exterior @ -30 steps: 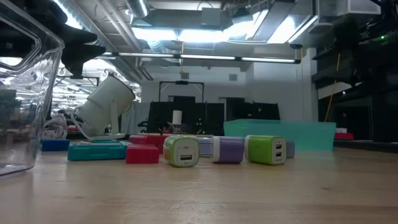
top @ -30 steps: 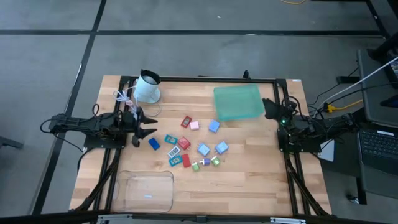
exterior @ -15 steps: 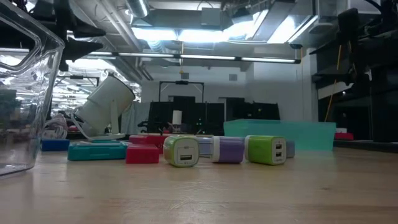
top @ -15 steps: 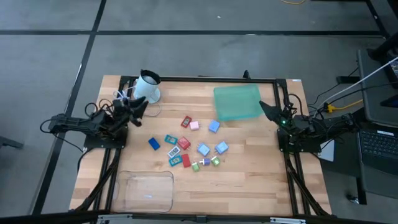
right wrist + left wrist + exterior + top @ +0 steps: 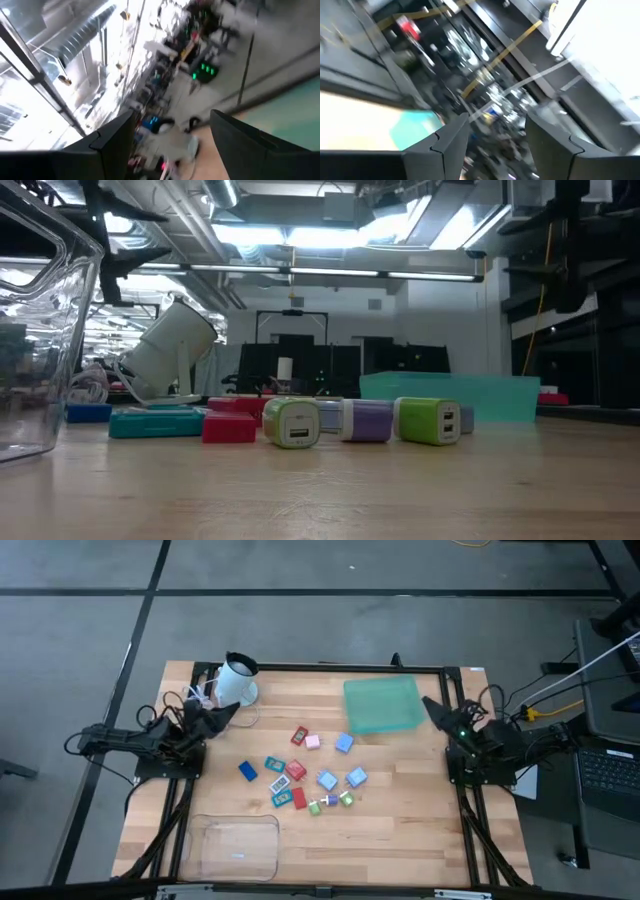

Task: Pick & Place Office items
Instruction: Put the blue digital clock into the transparent bin

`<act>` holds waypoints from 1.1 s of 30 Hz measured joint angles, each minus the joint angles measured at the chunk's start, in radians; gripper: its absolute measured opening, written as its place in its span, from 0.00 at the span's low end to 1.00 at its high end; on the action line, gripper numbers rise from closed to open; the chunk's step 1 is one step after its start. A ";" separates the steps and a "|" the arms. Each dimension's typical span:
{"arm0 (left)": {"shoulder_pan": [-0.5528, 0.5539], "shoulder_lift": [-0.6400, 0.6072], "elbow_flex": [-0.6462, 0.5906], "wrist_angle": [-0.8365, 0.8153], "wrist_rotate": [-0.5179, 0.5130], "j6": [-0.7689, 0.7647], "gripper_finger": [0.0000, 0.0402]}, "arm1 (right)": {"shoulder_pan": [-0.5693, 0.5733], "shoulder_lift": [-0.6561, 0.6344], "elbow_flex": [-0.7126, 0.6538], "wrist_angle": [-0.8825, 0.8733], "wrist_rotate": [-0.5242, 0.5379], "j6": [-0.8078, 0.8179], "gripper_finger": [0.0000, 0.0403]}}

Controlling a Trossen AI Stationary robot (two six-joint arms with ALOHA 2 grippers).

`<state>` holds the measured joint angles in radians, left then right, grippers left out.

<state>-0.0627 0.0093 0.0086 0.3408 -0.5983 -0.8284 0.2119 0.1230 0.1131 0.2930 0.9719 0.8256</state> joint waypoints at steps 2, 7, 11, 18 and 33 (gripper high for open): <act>-0.002 0.000 0.000 0.000 0.048 -0.046 0.48 | 0.000 0.000 0.000 0.052 0.058 -0.135 0.65; -0.020 0.037 0.077 -0.039 0.050 -0.027 0.47 | -0.003 0.000 0.000 0.186 0.130 -0.245 0.65; -0.021 0.131 0.207 -0.030 0.019 0.077 0.48 | -0.016 0.000 0.000 0.275 0.002 -0.248 0.65; -0.021 0.460 0.584 -0.334 0.015 0.262 0.47 | -0.049 0.049 0.029 0.409 -0.268 -0.268 0.65; 0.023 1.117 1.245 -1.487 0.242 0.716 0.47 | -0.143 0.153 0.141 0.422 -0.334 -0.419 0.65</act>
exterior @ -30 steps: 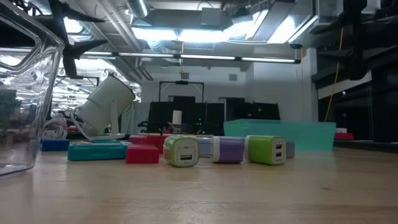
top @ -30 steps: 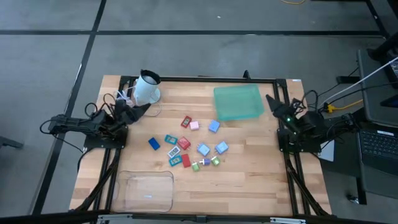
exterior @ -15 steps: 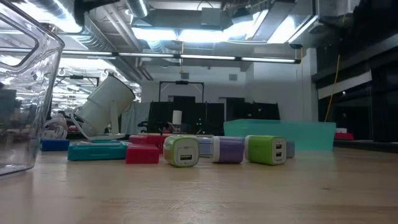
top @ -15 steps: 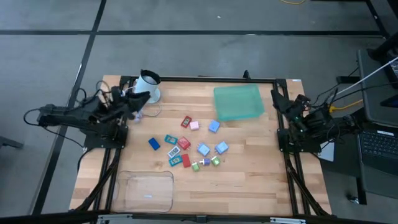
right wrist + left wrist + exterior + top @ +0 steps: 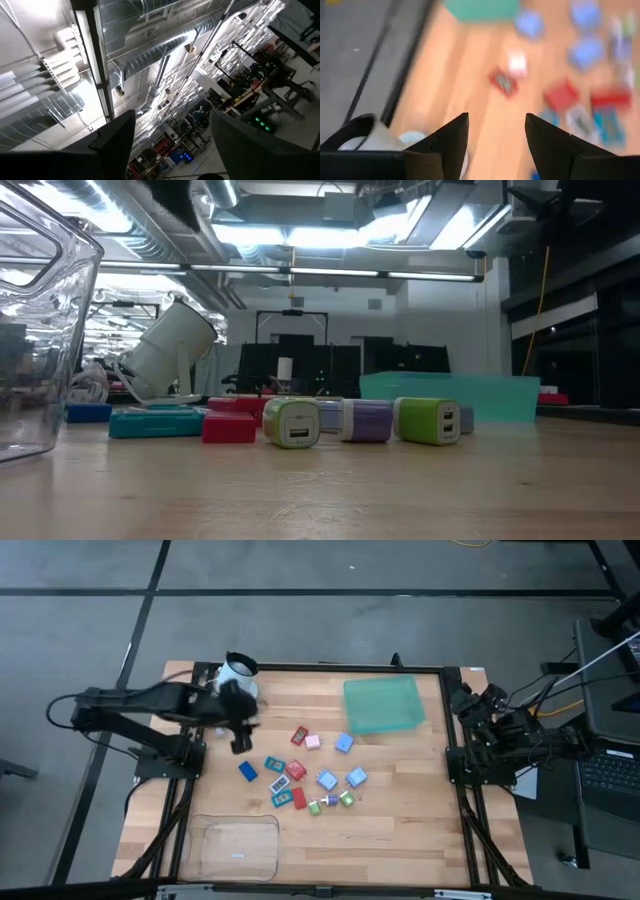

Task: Pick & Place Office items
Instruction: Put the blue digital clock into the transparent bin

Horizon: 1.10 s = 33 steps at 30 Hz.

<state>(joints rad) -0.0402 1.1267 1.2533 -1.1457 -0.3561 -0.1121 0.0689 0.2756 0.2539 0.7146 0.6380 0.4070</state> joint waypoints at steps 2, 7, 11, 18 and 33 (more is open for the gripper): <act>-0.007 0.052 -0.002 -0.050 0.062 0.128 0.47 | -0.004 0.000 0.002 0.001 0.000 0.001 0.65; -0.020 0.159 -0.059 -0.098 0.183 0.365 0.49 | -0.005 0.000 0.002 -0.001 -0.003 0.012 0.65; -0.020 0.208 -0.158 -0.062 0.278 0.458 0.54 | -0.005 0.000 0.002 0.000 -0.013 0.020 0.65; -0.037 0.232 -0.304 -0.005 0.357 0.545 0.63 | -0.005 0.000 0.002 0.000 -0.029 0.021 0.65; -0.088 0.235 -0.499 0.238 0.323 0.582 0.67 | -0.005 0.000 0.002 -0.003 -0.029 0.022 0.65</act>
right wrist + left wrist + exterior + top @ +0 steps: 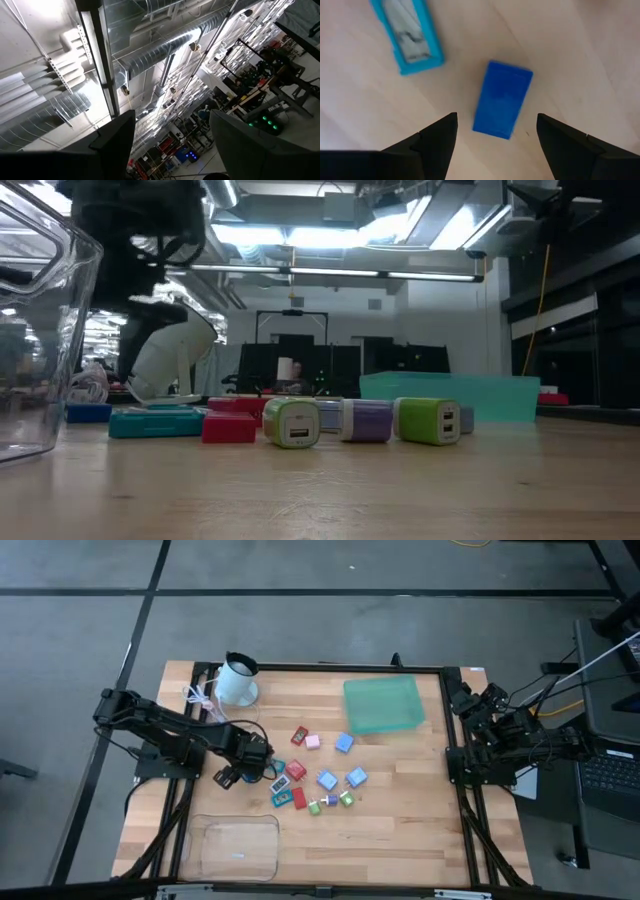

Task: Pick & Place Office items
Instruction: Put the blue digital clock into the transparent bin

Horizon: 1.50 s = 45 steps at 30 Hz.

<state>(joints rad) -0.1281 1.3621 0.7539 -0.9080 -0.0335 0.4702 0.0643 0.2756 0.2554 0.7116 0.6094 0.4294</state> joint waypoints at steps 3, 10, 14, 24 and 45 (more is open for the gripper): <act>-0.011 0.000 -0.035 0.031 0.005 0.004 0.67 | 0.000 0.000 0.000 0.000 0.000 0.000 0.65; -0.016 0.000 -0.114 0.139 -0.009 -0.015 0.67 | 0.000 0.000 0.000 0.000 0.001 0.000 0.65; -0.016 0.000 -0.147 0.190 -0.013 -0.019 0.67 | 0.000 0.003 0.000 -0.001 0.003 -0.001 0.65; -0.005 0.046 -0.186 0.234 0.000 -0.084 0.58 | 0.000 0.003 0.000 -0.001 0.012 -0.002 0.65; 0.059 0.034 0.045 0.091 -0.002 -0.274 0.38 | 0.001 0.004 -0.001 0.000 0.034 -0.010 0.65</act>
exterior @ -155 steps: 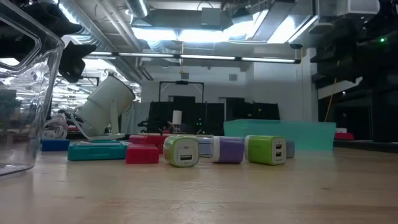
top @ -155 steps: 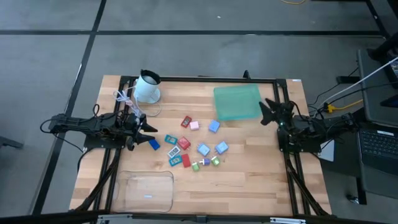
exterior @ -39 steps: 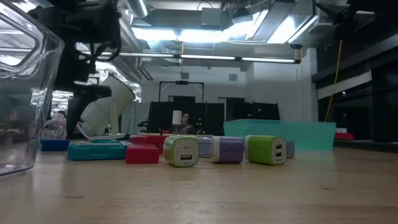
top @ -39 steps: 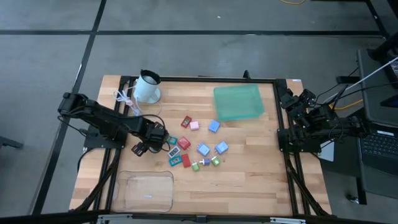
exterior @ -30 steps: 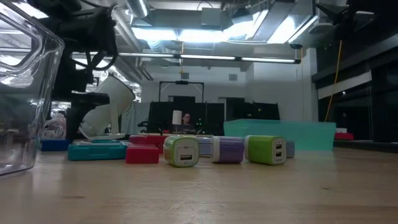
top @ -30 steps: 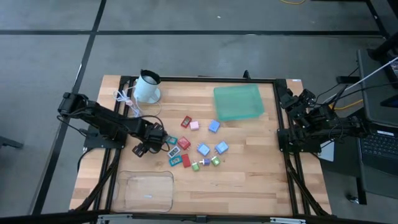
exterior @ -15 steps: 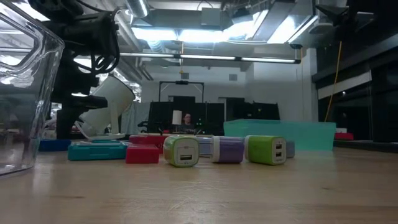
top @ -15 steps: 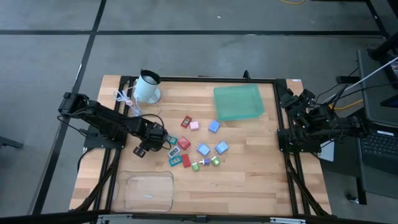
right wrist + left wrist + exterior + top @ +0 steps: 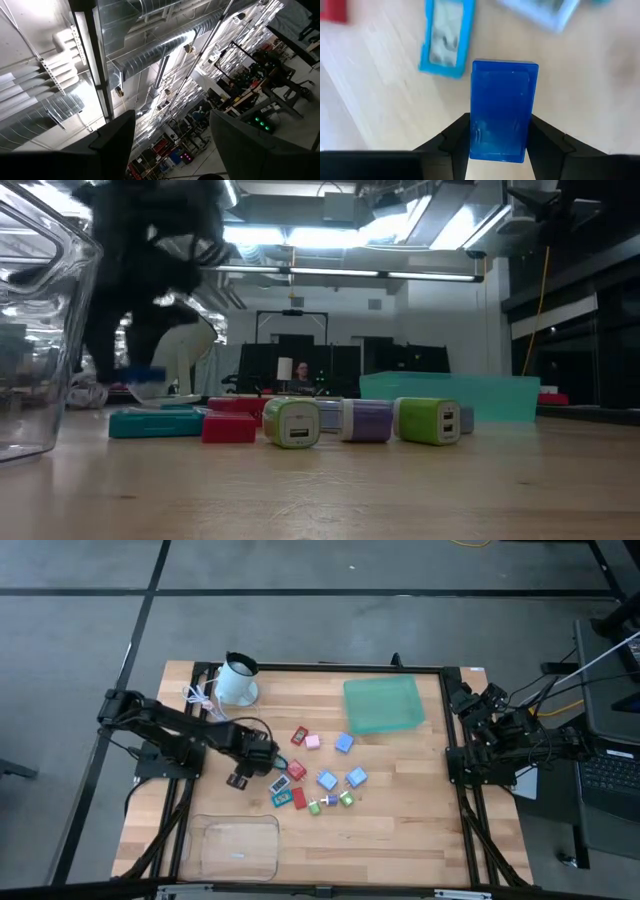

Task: Pick & Place Office items
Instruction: Put the blue digital clock into the transparent bin

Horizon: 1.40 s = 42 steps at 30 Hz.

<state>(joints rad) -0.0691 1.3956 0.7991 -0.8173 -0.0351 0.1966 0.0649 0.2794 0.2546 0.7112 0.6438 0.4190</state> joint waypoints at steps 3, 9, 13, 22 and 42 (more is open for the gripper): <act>0.041 -0.040 0.070 0.002 0.039 -0.089 0.38 | -0.001 0.000 0.000 0.000 0.003 0.009 0.65; 0.116 -0.113 0.139 0.046 0.160 -0.243 0.38 | -0.001 0.000 0.000 0.000 -0.003 0.027 0.65; 0.138 -0.162 0.139 0.157 0.360 -0.370 0.38 | 0.000 0.000 0.000 0.000 -0.005 0.033 0.65; -0.055 -0.219 0.140 0.246 0.636 -0.526 0.38 | 0.001 0.000 0.000 -0.001 -0.027 0.070 0.65; -0.595 0.217 0.145 0.311 0.269 -0.791 0.38 | 0.001 0.000 0.000 -0.008 -0.006 0.095 0.65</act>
<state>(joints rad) -0.6643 1.6127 0.9440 -0.5061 0.2337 -0.5945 0.0654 0.2794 0.2546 0.7029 0.6374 0.5135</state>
